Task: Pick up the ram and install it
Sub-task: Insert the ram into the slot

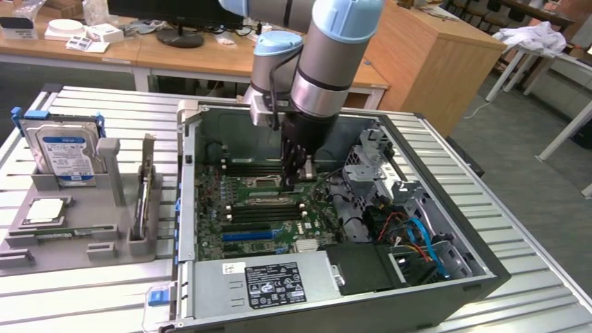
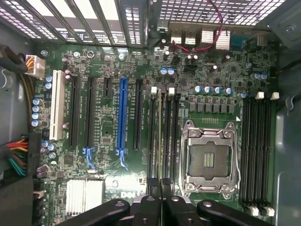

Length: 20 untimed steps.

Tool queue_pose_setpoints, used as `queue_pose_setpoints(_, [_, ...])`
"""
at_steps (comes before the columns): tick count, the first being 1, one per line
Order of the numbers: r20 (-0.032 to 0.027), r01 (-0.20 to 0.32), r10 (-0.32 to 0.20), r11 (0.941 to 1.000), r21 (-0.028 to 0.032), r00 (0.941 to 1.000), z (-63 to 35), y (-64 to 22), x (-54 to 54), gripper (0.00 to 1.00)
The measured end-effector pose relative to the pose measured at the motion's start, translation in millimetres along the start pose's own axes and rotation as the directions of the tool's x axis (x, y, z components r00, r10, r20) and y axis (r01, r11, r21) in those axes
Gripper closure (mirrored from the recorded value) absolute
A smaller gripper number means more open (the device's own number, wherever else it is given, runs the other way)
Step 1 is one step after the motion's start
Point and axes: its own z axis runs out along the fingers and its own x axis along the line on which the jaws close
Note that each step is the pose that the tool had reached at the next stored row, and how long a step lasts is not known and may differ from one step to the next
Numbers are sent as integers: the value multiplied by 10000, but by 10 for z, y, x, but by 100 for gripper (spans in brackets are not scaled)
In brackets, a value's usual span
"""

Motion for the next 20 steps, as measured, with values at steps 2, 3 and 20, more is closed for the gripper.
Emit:
queue_pose_setpoints(2, [1,-3,3,10000,0,10000,17,0,0,88])
queue_pose_setpoints(3, [1,-6,6,10000,1,10000,26,0,1,88])
queue_pose_setpoints(20, [-1,-39,39,10000,0,10000,148,2,5,88])
